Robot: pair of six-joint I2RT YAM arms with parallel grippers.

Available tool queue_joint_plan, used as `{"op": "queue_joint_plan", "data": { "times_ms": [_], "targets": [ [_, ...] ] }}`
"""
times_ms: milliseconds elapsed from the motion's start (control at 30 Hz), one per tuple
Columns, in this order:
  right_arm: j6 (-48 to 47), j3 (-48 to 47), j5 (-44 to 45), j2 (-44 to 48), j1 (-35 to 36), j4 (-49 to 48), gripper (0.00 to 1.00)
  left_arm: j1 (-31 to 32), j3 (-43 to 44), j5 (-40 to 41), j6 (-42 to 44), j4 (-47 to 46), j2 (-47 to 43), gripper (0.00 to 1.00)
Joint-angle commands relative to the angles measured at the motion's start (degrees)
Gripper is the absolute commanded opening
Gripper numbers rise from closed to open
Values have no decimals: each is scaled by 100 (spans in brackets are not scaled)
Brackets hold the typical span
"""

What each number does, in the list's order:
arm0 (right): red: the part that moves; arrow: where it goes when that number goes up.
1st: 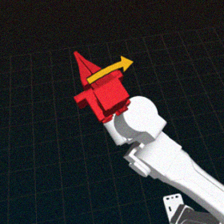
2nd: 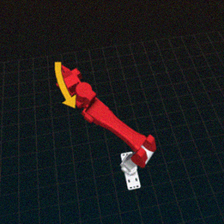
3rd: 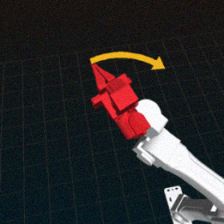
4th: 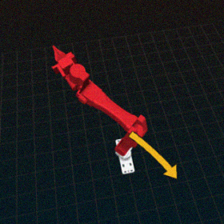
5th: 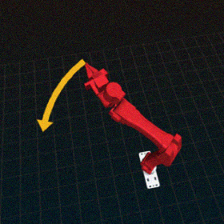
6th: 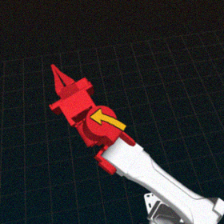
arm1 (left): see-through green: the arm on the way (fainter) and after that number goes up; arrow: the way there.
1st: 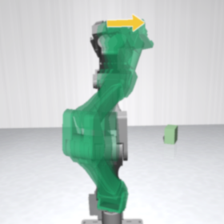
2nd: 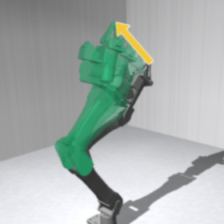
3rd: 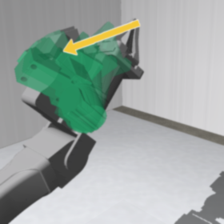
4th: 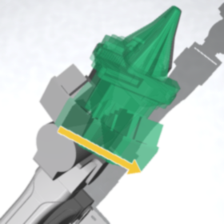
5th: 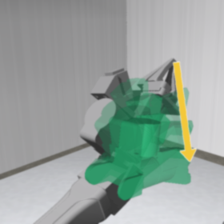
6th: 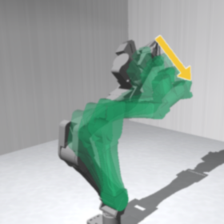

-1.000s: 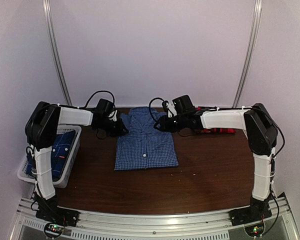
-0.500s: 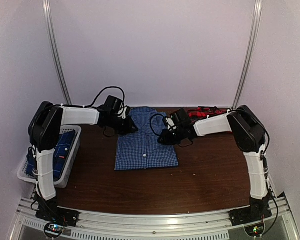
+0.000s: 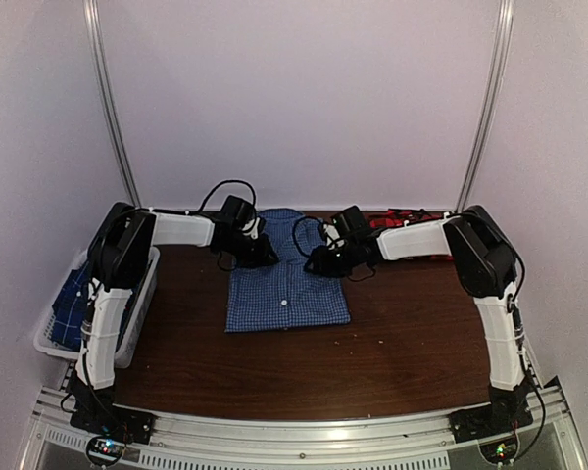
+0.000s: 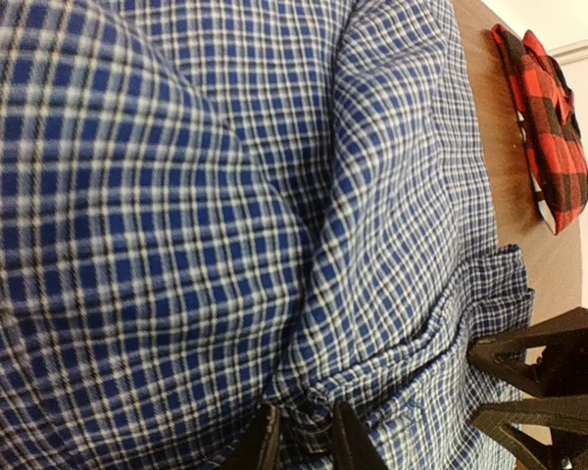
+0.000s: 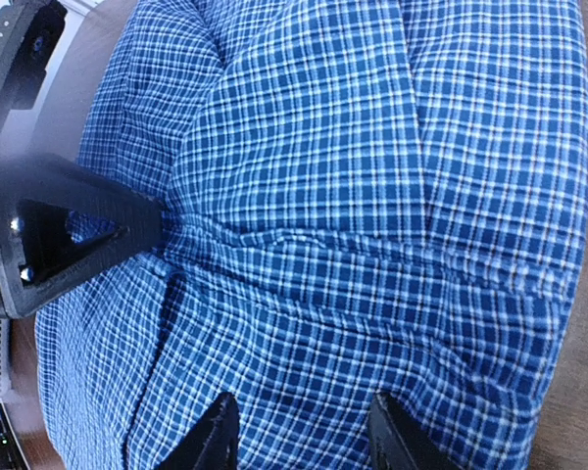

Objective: Fold and stack the long sleeve shirts
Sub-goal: Smooth out the 2/3-rectangle-folded shirt at the center of the board.

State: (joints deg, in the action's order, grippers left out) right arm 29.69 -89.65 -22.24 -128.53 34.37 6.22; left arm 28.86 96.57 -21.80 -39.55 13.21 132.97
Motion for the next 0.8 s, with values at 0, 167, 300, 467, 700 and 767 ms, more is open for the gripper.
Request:
{"op": "queue_joint_plan", "data": {
  "times_ms": [0,167,300,467,700,767],
  "targets": [
    [-170,-49,224,645,-18,314,49,-80,292,108,48,135,116,20],
    [-220,210,300,1141,-18,325,51,-139,473,249,163,332,-28,21],
    [-186,574,212,1438,7,232,43,-153,792,406,323,584,-222,23],
    [-181,1213,239,1785,24,73,35,-153,753,559,421,684,-785,26],
    [-98,1910,82,2277,42,-33,31,-153,-562,445,309,355,-1932,27],
    [-51,2212,36,2467,65,-135,31,-153,-1248,371,225,173,-2323,27]
  ]
}}
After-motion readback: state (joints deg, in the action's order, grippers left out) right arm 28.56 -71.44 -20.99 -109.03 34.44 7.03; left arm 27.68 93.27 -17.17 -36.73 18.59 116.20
